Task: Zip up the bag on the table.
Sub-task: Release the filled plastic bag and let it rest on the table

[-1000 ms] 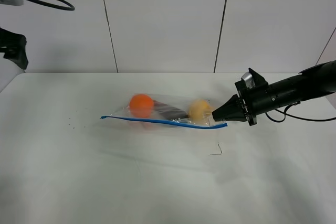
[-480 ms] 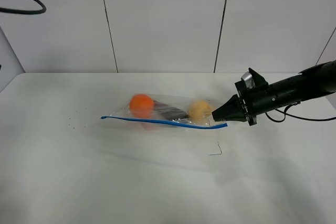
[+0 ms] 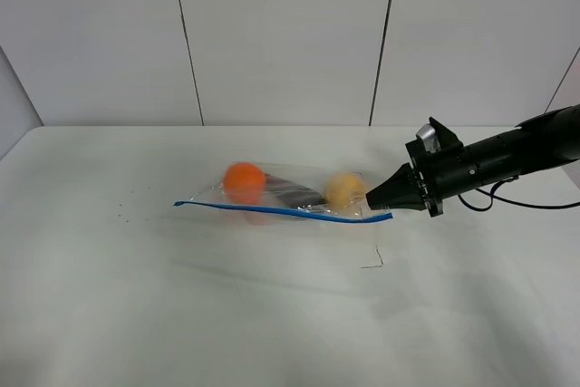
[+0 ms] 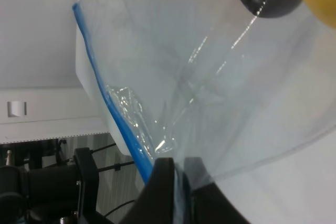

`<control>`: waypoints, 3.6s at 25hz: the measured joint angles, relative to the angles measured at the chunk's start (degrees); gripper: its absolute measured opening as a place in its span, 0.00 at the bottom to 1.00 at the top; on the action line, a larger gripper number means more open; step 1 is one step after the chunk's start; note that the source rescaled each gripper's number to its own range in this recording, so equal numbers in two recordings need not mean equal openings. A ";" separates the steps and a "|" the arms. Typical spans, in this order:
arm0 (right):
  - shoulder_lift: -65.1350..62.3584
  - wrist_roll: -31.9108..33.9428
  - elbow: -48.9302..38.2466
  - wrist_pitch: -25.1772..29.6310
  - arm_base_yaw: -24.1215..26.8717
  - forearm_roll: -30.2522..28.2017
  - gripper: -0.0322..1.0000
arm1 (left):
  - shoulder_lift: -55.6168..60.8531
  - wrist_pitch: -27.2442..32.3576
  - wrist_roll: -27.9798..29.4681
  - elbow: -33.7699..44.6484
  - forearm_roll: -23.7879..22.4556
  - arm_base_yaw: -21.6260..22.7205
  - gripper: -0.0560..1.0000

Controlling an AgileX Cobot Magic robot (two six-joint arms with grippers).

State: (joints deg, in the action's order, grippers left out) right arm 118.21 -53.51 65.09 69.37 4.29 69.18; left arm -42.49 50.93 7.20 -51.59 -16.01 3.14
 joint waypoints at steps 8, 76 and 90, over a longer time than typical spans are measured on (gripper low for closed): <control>0.00 -0.23 0.00 0.00 0.00 0.00 0.03 | 19.44 0.04 -0.37 8.06 1.91 0.00 1.00; 0.00 -0.82 0.00 -0.05 0.00 0.22 0.03 | 42.90 9.61 -7.57 23.32 12.04 0.00 1.00; 0.00 -0.82 0.00 -0.05 0.00 0.22 0.03 | 42.90 9.61 -7.61 23.32 12.04 0.00 1.00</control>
State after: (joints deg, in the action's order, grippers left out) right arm 118.21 -54.32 65.09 69.32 4.29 69.40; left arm 0.41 60.54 -0.41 -28.27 -3.97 3.14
